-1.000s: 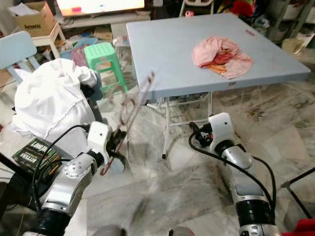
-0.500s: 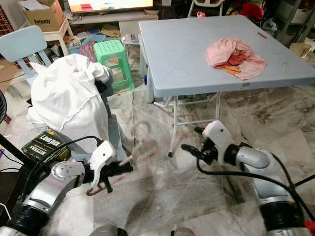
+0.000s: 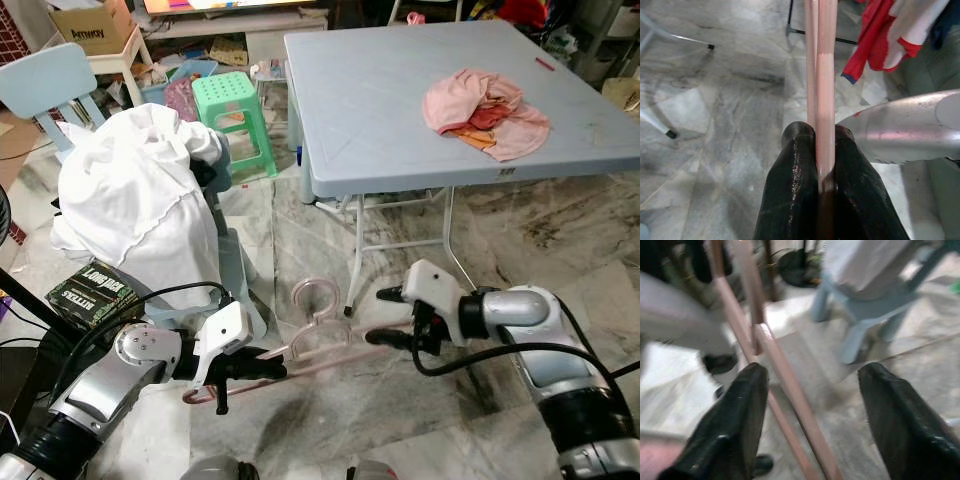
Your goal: Hang hanger
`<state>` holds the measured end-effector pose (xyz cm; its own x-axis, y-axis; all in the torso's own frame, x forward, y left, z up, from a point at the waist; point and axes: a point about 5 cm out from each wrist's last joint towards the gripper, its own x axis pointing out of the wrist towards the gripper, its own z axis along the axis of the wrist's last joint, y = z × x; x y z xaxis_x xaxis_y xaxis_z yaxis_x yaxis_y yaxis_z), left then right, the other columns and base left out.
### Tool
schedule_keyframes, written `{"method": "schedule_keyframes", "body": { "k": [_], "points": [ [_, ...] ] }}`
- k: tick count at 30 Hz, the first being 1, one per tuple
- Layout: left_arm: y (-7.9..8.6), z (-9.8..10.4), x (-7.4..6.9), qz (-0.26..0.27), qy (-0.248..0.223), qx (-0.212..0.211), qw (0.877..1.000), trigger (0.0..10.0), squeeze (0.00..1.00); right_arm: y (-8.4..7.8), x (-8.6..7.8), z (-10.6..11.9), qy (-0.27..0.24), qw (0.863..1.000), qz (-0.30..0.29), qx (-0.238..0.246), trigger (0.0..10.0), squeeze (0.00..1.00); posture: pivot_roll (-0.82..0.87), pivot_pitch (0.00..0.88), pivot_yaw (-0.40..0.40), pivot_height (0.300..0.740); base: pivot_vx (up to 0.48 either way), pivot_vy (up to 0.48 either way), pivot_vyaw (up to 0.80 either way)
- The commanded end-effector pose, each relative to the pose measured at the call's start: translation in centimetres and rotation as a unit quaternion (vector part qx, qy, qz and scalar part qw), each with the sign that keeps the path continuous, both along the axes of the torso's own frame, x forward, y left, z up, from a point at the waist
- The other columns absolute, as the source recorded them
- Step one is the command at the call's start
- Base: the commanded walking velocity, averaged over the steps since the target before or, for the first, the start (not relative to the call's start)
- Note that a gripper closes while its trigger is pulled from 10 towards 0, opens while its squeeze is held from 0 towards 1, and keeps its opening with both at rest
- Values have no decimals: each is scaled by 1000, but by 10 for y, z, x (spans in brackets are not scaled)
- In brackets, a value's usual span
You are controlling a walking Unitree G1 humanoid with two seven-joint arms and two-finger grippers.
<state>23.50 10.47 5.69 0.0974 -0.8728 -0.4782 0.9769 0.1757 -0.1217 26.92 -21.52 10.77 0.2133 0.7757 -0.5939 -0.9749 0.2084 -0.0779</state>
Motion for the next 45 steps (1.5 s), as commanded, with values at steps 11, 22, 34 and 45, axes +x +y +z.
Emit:
{"method": "schedule_keyframes", "body": {
  "k": [11,22,34,45],
  "points": [
    [-4,1,-2,-33,-16,9,999,10000,0,0,3,1,53,993,86,-59,0,0,-23,0,11,740,0,0,0],
    [-6,-2,-3,-42,-20,13,999,10000,0,-5,2,-9,89,985,107,-101,0,0,-24,0,10,740,0,0,0],
    [-6,-2,-3,-43,-25,13,999,10000,0,-9,5,-13,83,985,101,-113,0,0,-23,0,11,740,0,0,0],
    [-1,-7,10,4,-78,47,996,10000,1000,-10,19,-15,28,990,57,-128,0,0,-23,0,10,740,0,0,0]
  ]
}}
